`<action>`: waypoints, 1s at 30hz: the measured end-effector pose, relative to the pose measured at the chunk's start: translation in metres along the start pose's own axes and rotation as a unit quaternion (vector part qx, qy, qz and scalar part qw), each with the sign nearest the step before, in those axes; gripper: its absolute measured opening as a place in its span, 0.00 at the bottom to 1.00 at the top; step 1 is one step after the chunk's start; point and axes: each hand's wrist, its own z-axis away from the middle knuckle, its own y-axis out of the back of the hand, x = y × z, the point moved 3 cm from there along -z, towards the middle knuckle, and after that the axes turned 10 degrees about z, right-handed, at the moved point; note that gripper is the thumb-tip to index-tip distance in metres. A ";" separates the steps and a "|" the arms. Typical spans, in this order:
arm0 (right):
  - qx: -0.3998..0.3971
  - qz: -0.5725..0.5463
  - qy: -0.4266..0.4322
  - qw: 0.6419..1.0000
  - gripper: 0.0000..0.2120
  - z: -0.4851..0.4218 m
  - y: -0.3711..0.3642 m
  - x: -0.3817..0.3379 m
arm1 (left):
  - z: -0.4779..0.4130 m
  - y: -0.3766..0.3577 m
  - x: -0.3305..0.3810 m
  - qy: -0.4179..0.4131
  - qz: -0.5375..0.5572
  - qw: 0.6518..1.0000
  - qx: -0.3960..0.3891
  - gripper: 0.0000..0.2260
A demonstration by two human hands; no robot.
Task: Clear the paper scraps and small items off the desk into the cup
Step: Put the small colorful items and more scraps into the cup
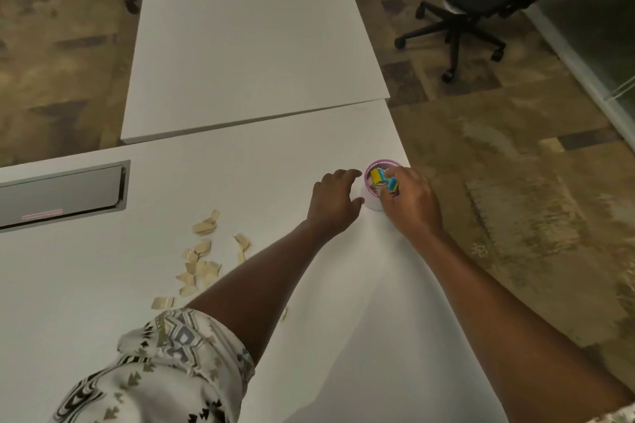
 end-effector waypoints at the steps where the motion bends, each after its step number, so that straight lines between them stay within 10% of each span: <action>1: 0.005 -0.008 0.011 1.000 0.15 0.005 -0.001 -0.004 | 0.007 0.001 -0.004 0.006 0.002 1.000 -0.001 0.24; 18: -0.214 -0.053 0.140 0.965 0.22 0.142 -0.085 -0.112 | 0.196 0.032 -0.121 0.124 -0.054 0.989 0.065 0.27; 30: -0.309 -0.047 -0.072 0.947 0.22 0.216 -0.147 -0.167 | 0.381 0.019 -0.245 0.269 -0.113 0.953 0.076 0.57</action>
